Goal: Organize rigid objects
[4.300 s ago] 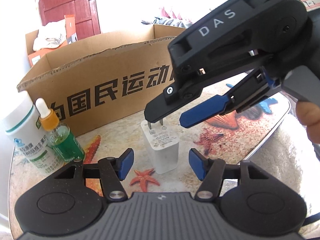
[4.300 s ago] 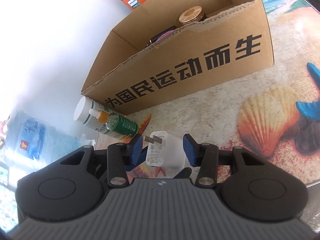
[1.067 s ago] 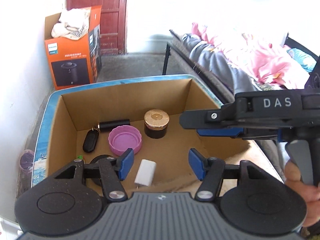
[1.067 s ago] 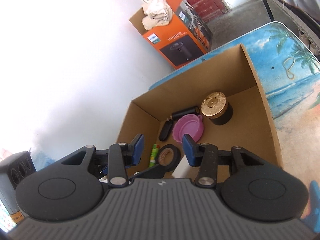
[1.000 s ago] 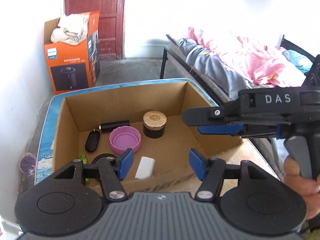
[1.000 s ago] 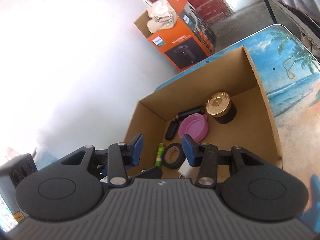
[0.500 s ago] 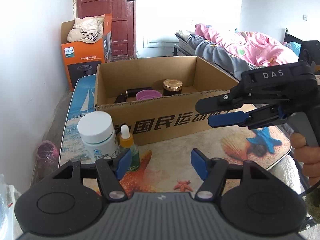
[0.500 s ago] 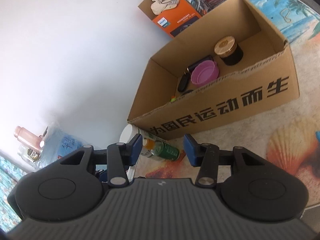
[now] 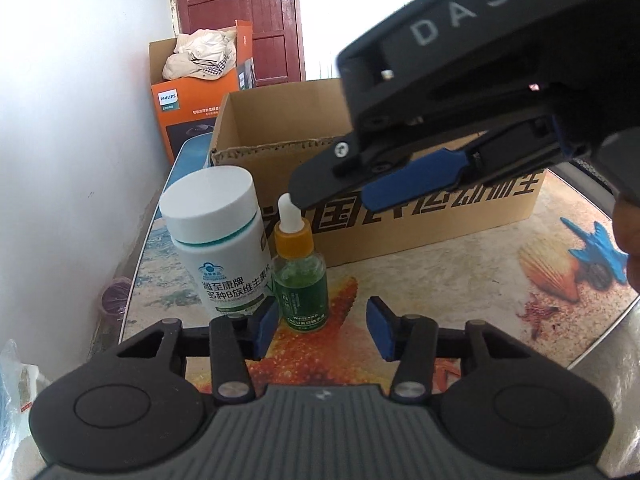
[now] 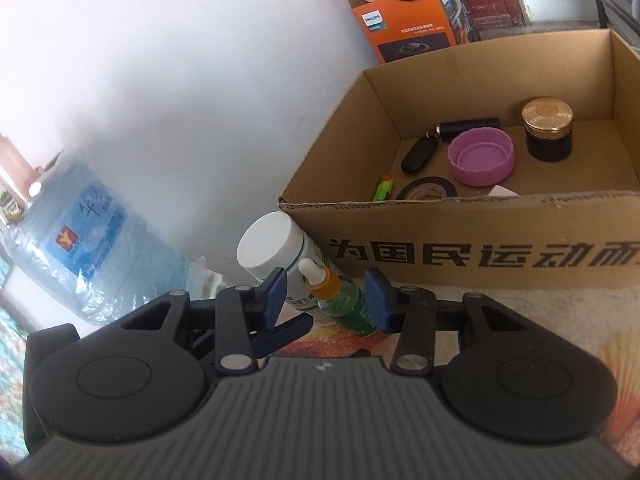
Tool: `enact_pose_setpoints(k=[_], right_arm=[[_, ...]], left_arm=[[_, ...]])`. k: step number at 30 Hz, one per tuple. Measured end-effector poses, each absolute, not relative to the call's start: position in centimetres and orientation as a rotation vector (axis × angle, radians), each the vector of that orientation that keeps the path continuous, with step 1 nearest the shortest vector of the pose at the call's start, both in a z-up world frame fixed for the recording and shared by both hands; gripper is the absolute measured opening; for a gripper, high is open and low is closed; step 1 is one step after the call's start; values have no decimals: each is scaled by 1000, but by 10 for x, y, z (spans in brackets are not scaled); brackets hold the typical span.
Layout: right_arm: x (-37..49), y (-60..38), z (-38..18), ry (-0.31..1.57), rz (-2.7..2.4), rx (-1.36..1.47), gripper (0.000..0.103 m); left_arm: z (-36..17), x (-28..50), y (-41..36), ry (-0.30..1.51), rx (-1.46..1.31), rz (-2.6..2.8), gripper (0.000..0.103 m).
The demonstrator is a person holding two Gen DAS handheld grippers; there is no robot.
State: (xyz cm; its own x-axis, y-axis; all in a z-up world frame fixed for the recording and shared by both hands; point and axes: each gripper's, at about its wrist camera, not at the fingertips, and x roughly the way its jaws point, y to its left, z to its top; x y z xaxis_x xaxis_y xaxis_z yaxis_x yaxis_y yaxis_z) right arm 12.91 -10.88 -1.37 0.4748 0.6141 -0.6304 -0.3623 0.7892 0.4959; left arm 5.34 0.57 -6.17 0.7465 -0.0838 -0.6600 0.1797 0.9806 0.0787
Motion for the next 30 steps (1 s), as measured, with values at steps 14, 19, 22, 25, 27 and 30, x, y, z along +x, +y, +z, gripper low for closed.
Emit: enact_pose_setpoints(k=[14,19,22,25,27,30], right_arm=[[155,-84,-26,893,641,208,19],[154,-94,-25,905,613,219,19],[150,-101,-25,908,597,227,19],[147,-109,-26,910,585,236,19],[145,-115,-26,911,576,242,19],[141,-123,-26,910,561,252,20]], left_arm=[[-74,72,9,742,105,-157,42],[-73,72,4,744,104,-183,42],[-72,71,-1,748,100,-200,42],[-71,70,-5,752,100,-214,42],[-71,69,-9,755,100,-226,42],[-70,68,-15,760,99,-242,42]])
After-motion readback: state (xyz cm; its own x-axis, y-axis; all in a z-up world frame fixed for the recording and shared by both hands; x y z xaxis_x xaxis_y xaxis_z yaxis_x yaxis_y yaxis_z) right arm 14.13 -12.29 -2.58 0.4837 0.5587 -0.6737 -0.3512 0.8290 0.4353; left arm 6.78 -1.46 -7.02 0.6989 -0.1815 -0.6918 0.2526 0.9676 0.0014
